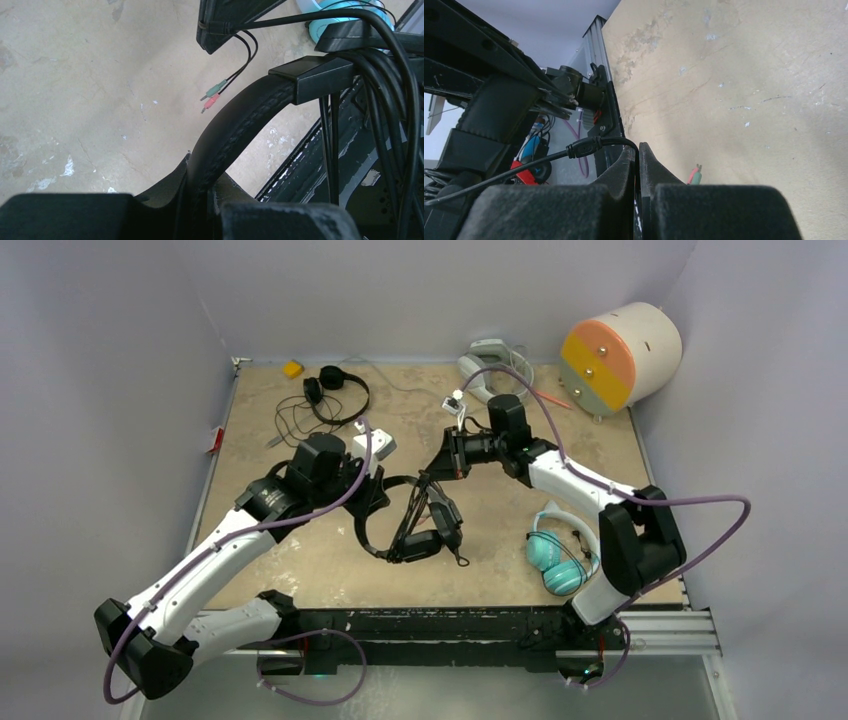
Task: Wrap the headphones
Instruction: Wrap the headphones cable around the headphones.
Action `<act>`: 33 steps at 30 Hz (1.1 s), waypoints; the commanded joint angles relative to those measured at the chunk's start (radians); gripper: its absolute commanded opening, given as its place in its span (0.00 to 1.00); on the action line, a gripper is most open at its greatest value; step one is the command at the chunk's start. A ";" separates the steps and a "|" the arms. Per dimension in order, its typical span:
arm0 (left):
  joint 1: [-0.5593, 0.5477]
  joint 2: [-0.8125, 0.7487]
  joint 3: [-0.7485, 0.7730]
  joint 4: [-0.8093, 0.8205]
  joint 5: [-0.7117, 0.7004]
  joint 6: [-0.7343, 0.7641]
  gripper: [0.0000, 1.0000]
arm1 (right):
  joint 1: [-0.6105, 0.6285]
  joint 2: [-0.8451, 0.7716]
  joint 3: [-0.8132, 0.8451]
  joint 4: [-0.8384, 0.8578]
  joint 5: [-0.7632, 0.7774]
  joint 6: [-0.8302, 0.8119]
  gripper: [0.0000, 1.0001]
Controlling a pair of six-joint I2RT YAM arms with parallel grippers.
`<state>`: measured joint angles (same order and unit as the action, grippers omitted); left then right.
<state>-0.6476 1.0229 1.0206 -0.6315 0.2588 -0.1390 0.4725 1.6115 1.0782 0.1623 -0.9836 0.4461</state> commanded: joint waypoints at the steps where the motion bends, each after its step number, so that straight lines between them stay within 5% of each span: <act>1: -0.011 -0.004 0.058 0.112 0.148 -0.025 0.00 | 0.000 -0.036 0.023 0.016 0.087 -0.013 0.00; 12: -0.020 -0.031 0.053 0.108 0.161 -0.003 0.00 | -0.014 0.094 0.204 -0.060 0.077 0.024 0.00; 24: -0.020 -0.015 0.102 -0.013 0.005 0.004 0.00 | -0.079 0.009 0.120 -0.032 0.111 0.031 0.00; 33: -0.022 -0.020 0.036 -0.008 0.005 0.027 0.00 | -0.172 0.008 0.387 -0.192 0.092 -0.027 0.00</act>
<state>-0.6617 1.0283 1.0561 -0.6559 0.2165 -0.1177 0.3649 1.6222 1.3239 0.0368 -0.9730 0.4713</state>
